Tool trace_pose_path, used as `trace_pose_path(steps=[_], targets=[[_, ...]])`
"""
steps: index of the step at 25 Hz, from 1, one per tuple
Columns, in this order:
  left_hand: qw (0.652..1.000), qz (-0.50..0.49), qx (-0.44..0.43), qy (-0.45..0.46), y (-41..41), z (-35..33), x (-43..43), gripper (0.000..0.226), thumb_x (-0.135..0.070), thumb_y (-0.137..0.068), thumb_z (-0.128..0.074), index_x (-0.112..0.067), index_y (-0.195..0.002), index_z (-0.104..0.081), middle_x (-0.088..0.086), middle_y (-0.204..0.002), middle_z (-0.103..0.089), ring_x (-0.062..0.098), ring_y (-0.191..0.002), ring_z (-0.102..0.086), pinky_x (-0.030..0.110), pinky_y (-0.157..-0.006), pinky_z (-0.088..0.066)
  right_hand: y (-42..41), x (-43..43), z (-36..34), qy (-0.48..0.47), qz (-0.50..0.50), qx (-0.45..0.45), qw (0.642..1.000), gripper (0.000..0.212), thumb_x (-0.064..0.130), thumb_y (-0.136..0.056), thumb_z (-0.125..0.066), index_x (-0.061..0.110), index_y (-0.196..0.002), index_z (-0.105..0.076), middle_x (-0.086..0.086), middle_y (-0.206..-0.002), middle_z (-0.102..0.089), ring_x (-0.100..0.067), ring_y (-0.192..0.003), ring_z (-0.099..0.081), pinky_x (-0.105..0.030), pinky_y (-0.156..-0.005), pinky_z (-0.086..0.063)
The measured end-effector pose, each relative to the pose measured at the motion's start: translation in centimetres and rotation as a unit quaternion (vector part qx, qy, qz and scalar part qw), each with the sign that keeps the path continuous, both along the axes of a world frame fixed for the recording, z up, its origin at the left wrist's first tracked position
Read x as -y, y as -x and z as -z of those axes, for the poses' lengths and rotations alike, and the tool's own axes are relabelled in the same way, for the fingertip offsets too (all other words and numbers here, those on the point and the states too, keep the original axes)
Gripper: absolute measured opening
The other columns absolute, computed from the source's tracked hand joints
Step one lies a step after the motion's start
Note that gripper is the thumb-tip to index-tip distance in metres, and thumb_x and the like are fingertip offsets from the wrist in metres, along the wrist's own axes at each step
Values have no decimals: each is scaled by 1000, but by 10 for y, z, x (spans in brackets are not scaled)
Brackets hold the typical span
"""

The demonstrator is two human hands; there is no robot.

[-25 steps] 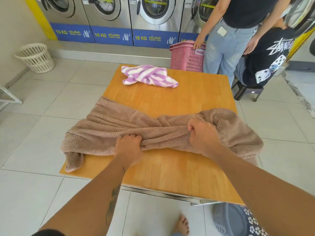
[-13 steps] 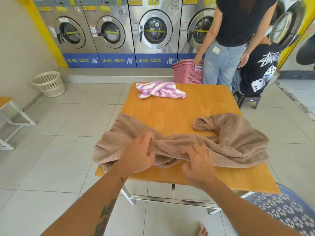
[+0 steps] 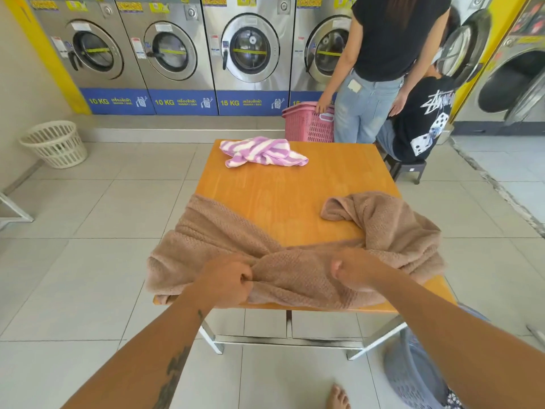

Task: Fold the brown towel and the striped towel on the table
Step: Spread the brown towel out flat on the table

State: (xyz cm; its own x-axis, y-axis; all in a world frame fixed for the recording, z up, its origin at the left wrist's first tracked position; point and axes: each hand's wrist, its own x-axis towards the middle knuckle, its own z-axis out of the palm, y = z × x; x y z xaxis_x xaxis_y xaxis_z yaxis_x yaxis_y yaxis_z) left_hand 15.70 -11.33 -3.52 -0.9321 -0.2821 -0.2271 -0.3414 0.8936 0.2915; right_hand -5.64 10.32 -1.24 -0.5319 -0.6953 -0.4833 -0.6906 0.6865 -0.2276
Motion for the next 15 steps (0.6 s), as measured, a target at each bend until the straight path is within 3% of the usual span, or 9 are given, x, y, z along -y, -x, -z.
trace_pose_path(steps=[2, 4, 8, 11, 13, 15], targets=[[999, -21, -29, -27, 6, 5, -1, 22, -26, -92, -49, -25, -87, -70, -14, -95, -60, 8, -91, -51, 30, -81, -40, 5, -6, 14, 45, 28, 11, 999, 28, 19, -94, -46, 26, -111, -66, -1, -119, -67, -22, -107, -61, -41, -93, -51], [998, -46, -38, -37, 19, 11, -1, 23, -24, -96, -47, -26, -99, -69, -12, -104, -57, 10, -96, -53, 29, -83, -41, 10, -4, 18, 77, 34, -13, 996, 37, 13, -90, -47, 22, -120, -65, -4, -122, -65, -26, -114, -58, -44, -96, -51], [993, -63, -98, -4, 60, 16, -4, 23, -16, -97, -43, -24, -92, -64, -8, -98, -57, 13, -87, -55, 29, -77, -47, 26, 6, 32, 97, 47, -71, 992, 39, 6, -85, -47, 22, -117, -62, -5, -115, -62, -29, -113, -55, -45, -93, -51], [990, -80, -119, 3, 101, 17, -7, 23, -14, -99, -43, -23, -102, -64, -7, -101, -58, 11, -87, -53, 27, -74, -42, 46, 22, 41, 90, 35, -102, 990, 36, 5, -85, -51, 23, -115, -61, -1, -110, -61, -27, -109, -56, -42, -94, -46], [996, -64, -60, -3, 126, 22, -9, 26, -16, -99, -46, -23, -115, -64, -7, -114, -58, 14, -99, -55, 32, -87, -46, 61, 33, 50, 80, 6, -97, 992, 42, 11, -86, -54, 26, -125, -55, 0, -120, -58, -27, -117, -52, -44, -100, -41], [998, -36, 53, 5, 148, 29, -8, 31, -18, -95, -50, -26, -122, -62, -7, -122, -55, 19, -112, -53, 42, -100, -43, 76, 41, 60, 30, -47, -71, 996, 51, 26, -85, -59, 26, -134, -46, -2, -128, -52, -29, -123, -46, -48, -104, -37]])
